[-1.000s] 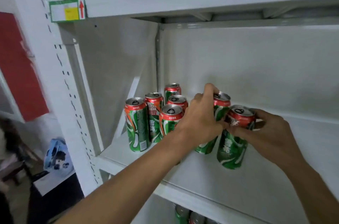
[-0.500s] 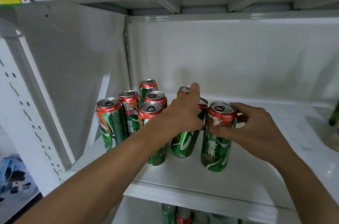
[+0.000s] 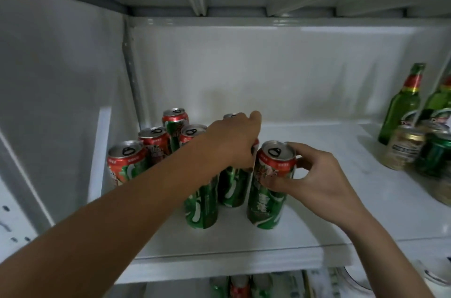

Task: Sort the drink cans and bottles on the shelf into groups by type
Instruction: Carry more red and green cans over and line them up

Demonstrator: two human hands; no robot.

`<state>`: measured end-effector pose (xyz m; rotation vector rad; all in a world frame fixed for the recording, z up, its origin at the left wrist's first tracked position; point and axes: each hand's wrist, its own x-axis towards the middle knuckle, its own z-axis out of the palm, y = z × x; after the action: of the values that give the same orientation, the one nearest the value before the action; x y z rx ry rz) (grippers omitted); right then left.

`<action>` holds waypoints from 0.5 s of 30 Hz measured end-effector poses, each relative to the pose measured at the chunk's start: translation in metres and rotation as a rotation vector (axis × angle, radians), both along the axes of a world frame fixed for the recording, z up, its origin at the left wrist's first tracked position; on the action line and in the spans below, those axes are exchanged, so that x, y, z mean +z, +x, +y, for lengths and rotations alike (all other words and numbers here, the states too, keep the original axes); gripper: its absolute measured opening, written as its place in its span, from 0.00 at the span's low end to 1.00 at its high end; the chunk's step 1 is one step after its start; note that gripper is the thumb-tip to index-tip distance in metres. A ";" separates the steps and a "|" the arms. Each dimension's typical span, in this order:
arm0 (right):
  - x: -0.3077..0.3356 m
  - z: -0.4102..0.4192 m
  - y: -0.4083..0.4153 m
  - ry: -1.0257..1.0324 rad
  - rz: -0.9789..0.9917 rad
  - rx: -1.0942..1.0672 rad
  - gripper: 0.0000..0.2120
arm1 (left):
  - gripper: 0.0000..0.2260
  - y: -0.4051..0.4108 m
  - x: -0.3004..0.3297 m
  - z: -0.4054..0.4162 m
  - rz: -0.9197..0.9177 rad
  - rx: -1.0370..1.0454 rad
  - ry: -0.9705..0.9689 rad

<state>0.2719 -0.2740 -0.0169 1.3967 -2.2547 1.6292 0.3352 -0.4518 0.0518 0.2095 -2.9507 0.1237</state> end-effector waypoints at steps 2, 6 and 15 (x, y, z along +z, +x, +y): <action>0.000 -0.004 0.005 0.001 0.022 -0.003 0.23 | 0.30 0.005 0.001 -0.001 0.034 0.002 -0.063; 0.000 -0.012 0.013 -0.010 0.029 -0.010 0.21 | 0.31 0.012 0.004 -0.008 0.033 0.025 -0.124; -0.006 -0.025 0.023 0.010 0.027 -0.018 0.24 | 0.23 0.021 0.019 -0.036 -0.120 -0.050 0.131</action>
<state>0.2945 -0.2988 -0.0224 1.3876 -2.2573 1.5868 0.3558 -0.4879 0.0706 0.1512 -3.0839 -0.0657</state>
